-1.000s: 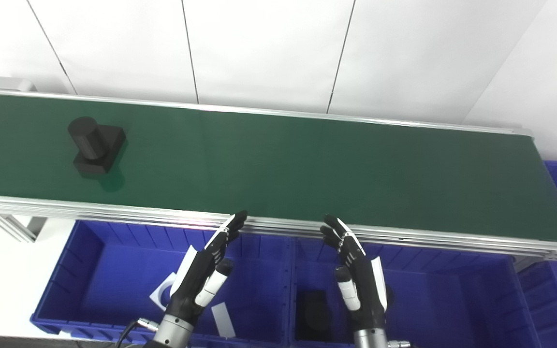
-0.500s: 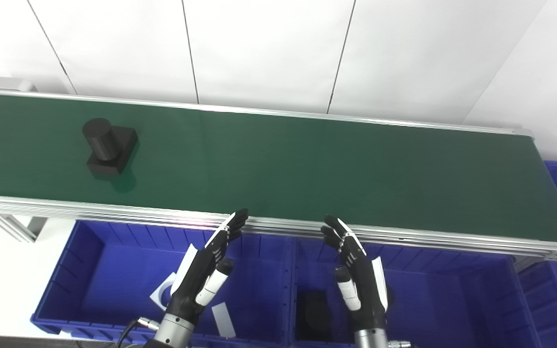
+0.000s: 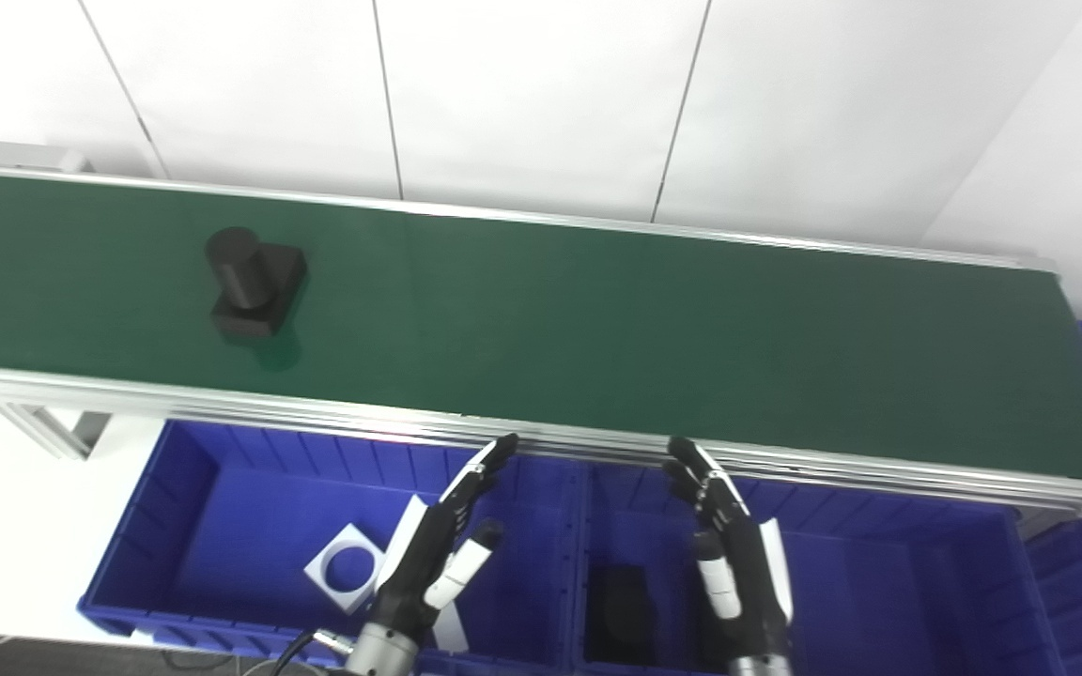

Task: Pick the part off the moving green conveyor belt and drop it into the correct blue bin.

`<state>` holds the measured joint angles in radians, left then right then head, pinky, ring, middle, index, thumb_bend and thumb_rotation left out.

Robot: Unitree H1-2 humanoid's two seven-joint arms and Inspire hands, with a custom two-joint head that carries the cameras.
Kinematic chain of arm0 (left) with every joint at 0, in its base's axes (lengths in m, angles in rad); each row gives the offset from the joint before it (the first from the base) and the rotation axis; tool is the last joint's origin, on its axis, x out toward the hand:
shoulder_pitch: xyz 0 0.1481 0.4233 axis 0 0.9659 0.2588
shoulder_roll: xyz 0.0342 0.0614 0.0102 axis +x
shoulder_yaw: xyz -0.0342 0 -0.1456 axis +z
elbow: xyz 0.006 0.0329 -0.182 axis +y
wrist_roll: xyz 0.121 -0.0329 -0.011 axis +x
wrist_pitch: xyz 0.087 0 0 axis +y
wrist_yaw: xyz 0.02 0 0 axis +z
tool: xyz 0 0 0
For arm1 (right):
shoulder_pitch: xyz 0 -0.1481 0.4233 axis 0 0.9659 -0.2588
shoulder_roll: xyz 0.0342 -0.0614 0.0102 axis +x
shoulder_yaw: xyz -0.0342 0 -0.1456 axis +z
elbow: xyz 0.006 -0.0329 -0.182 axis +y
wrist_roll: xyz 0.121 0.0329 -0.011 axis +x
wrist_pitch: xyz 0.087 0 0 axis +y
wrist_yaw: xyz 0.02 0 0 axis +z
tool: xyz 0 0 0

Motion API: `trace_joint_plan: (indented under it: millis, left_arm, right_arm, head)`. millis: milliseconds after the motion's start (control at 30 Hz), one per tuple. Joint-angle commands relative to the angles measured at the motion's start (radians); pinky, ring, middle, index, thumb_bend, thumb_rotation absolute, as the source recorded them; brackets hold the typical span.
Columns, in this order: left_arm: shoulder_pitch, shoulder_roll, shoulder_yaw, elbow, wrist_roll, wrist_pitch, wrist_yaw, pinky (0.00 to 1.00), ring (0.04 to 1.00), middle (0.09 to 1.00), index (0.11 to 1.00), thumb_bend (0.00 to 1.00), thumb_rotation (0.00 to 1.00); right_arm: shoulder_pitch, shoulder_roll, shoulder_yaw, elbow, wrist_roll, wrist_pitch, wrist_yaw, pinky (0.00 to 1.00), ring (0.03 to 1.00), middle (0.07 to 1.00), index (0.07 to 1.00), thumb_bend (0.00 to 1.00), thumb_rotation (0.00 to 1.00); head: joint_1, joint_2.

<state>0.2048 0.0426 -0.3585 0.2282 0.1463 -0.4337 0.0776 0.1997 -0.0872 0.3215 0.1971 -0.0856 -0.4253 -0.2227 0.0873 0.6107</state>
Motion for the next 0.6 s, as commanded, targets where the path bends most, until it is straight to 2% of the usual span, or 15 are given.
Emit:
trace_joint_plan:
  millis: [0, 33, 167, 333, 567]
  left_arm:
    - [-0.021, -0.014, -0.013, -0.004, -0.009, -0.036, 0.023, 0.93, 0.945, 0.933, 0.901, 0.74, 0.95]
    - [-0.023, -0.016, -0.016, 0.005, -0.014, -0.036, 0.027, 0.93, 0.946, 0.933, 0.9, 0.75, 0.95]
    - [-0.031, -0.014, -0.029, 0.026, -0.007, -0.036, 0.051, 0.97, 0.963, 0.933, 0.891, 0.79, 0.94]
    - [-0.033, -0.008, -0.04, 0.03, -0.018, -0.036, 0.056, 0.97, 0.965, 0.936, 0.895, 0.76, 0.93]
    - [-0.033, -0.008, -0.043, 0.036, -0.027, -0.036, 0.052, 0.98, 0.974, 0.94, 0.897, 0.79, 0.92]
  right_arm:
    - [-0.014, -0.002, 0.0, -0.006, 0.012, -0.045, 0.009, 0.83, 0.854, 0.882, 0.867, 0.85, 0.99]
    - [-0.016, -0.003, -0.001, 0.002, 0.013, -0.045, 0.008, 0.82, 0.854, 0.882, 0.867, 0.85, 0.99]
    - [-0.018, -0.004, -0.004, 0.018, 0.02, -0.045, 0.014, 0.82, 0.85, 0.883, 0.867, 0.85, 1.0]
    - [-0.021, -0.003, -0.007, 0.027, 0.027, -0.045, 0.02, 0.83, 0.858, 0.886, 0.866, 0.83, 0.99]
    - [-0.02, -0.003, -0.007, 0.029, 0.026, -0.045, 0.019, 0.84, 0.857, 0.883, 0.868, 0.84, 1.0]
  head:
    - [0.001, -0.001]
    - [0.012, -0.017]
    - [0.024, -0.038]
    - [0.027, -0.035]
    - [0.036, -0.039]
